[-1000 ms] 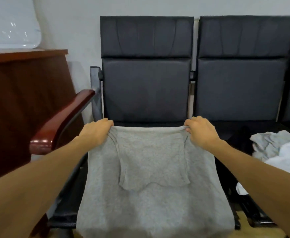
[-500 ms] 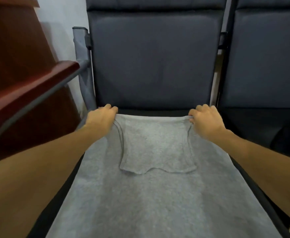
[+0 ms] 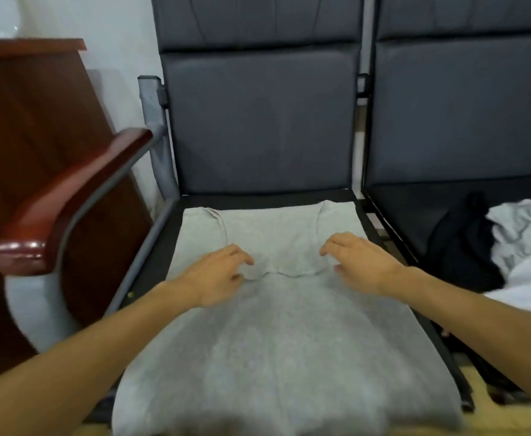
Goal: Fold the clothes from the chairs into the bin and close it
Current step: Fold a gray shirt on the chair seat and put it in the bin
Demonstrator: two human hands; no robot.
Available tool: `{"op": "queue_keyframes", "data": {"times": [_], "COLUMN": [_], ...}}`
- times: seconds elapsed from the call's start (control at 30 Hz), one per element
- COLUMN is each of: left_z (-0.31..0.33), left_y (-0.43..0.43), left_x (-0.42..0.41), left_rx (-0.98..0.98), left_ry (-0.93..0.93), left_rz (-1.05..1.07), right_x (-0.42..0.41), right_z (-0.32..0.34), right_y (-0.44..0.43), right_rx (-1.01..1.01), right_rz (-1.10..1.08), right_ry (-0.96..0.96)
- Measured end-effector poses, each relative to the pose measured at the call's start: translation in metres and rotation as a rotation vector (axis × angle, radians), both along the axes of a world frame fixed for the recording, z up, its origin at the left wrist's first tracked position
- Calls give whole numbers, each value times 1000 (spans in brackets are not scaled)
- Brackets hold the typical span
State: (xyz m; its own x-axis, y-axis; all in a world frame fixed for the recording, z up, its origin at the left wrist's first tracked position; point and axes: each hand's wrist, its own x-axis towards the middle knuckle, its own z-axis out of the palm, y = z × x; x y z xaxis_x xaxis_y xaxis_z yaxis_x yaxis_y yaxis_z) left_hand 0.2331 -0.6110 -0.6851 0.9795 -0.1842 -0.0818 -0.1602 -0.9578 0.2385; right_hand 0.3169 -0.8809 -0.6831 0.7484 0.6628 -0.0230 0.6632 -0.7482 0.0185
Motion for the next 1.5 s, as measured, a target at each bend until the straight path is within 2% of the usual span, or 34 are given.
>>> {"op": "queue_keyframes", "data": {"times": [0.2,0.3,0.5,0.6,0.7,0.83,1.0,1.13,1.27,1.33,1.4,1.5], "left_z": [19,15,13,4,1,-1,-7,-14,-7,-3,-4,-8], "left_y": [-38,-55,-71,-69,-67,-69,-67,-61,-67,-74,-77,-74], "left_x": [-71,-98,-123,-124,-117,-103,-88,-76,-75,-79,-83,-87], "left_rx": [-29,-66,-31,57,56,43,111,210,83,97,197,232], "left_ry": [126,85,-29,74,208,194,150,238,276,218,100,4], "left_rz": [-128,-144,-217,-245,-260,-267,-218,-144,-69,-87,-152,-215], "right_x": [-75,-100,-129,-135,-131,-122,-113,-110,-110,-112,-111,-107], "right_z": [9,11,18,14,14,16,16,13,10,7,4,5], "right_y": [-13,-21,-34,-40,-42,-35,-28,-25,-17,-14,-13,-15], "right_rx": [40,137,124,63,21,-125,-299,-280,-172,-157,-157,-74], "right_rz": [47,84,213,216,202,191,140,162,147,162,181,185], "right_ry": [133,198,297,312,277,295,528,465,395,329,281,314]}}
